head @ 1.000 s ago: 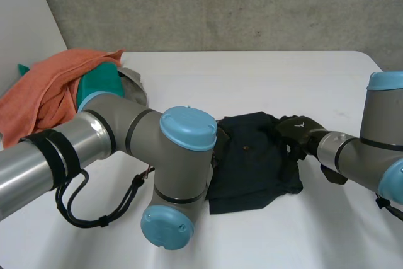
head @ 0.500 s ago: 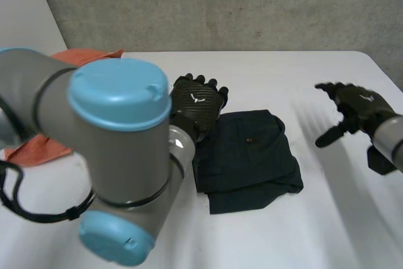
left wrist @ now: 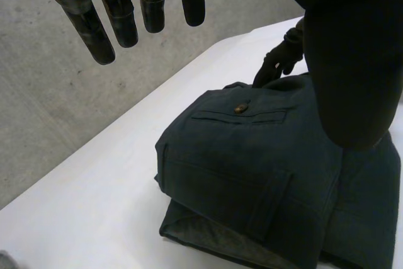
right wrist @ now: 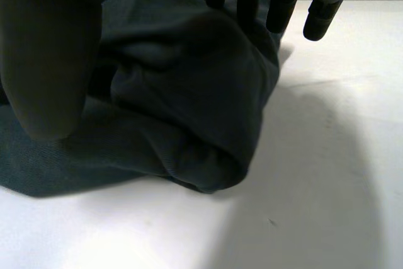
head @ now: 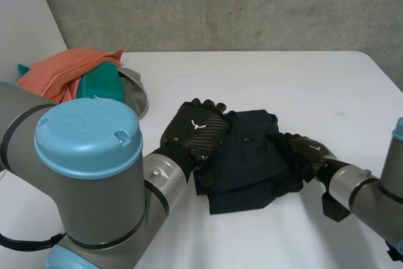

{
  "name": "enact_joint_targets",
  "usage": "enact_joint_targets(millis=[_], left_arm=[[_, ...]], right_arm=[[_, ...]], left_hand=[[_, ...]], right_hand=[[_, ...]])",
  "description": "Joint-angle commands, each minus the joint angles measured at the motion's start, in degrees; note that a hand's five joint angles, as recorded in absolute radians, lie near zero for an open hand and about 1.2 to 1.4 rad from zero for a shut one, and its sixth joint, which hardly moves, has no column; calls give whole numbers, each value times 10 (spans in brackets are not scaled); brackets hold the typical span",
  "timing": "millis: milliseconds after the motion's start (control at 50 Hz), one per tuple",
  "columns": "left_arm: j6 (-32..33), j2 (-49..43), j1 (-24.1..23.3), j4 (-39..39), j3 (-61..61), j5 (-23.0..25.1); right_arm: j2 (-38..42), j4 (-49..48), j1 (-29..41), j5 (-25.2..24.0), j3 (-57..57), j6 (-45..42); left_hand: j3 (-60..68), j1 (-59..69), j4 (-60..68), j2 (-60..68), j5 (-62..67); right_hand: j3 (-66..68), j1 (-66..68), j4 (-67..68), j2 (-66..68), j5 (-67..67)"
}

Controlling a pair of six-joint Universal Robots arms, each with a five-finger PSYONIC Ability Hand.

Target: Fold the laundry.

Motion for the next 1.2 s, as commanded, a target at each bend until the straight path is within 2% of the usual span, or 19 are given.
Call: enact_joint_targets(millis=[20, 40, 100, 120, 140, 160, 320, 400, 560, 580, 740, 900, 1040, 1200], left_arm=[[0, 2, 13, 0, -3, -1], [0, 2, 13, 0, -3, -1], [0, 2, 15, 6, -6, -1], [0, 2, 15, 8, -7, -1], [0, 2, 15, 10, -8, -1], [0, 2, 16, 11, -11, -1], [0, 2, 17, 17, -10, -1], [0, 2, 20, 17, -6, -1], [0, 2, 20, 17, 13, 0], [1, 2, 20, 17, 16, 0], [2, -2, 13, 16, 50, 0], [-4, -7, 12, 16, 64, 28], [-23, -7, 6, 15, 68, 40], [-44, -3, -1, 15, 61, 95]], right_arm=[[34, -17, 28, 24, -32, 0], [45, -22, 32, 35, -41, 0], [63, -28, 38, 48, -55, 0], [72, -28, 40, 55, -63, -3], [75, -29, 41, 59, -66, -3], [77, -29, 41, 61, -69, -3], [84, -62, 36, 97, -133, 11], [122, -67, 32, 119, -204, 41], [252, -29, -44, 189, -421, 57], [283, -17, -60, 200, -474, 58], [411, 35, -117, 251, -704, 57], [529, 126, -176, 245, -904, 41], [531, 128, -192, 241, -922, -16], [531, 128, -193, 261, -929, -66]], left_hand=[[8, 16, 12, 12, -1], [8, 16, 12, 12, -1], [10, 18, 14, 13, 1], [10, 18, 14, 13, 1], [10, 18, 14, 13, 1], [10, 18, 14, 13, 1], [10, 18, 14, 13, 1], [10, 18, 14, 13, 1], [12, 19, 15, 15, 3], [12, 19, 15, 15, 3], [12, 19, 15, 15, 3], [12, 19, 15, 15, 3], [12, 19, 15, 15, 3], [12, 19, 15, 15, 3]], right_hand=[[56, 87, 56, 72, 57], [150, 181, 149, 165, 150], [292, 323, 291, 307, 292], [507, 538, 507, 522, 507], [643, 674, 642, 658, 643], [675, 706, 674, 690, 675], [675, 706, 675, 691, 675], [675, 706, 675, 691, 675], [675, 706, 675, 691, 675], [675, 706, 675, 691, 675], [675, 706, 675, 691, 675], [675, 706, 675, 691, 675], [675, 706, 675, 691, 675], [675, 706, 675, 691, 675]])
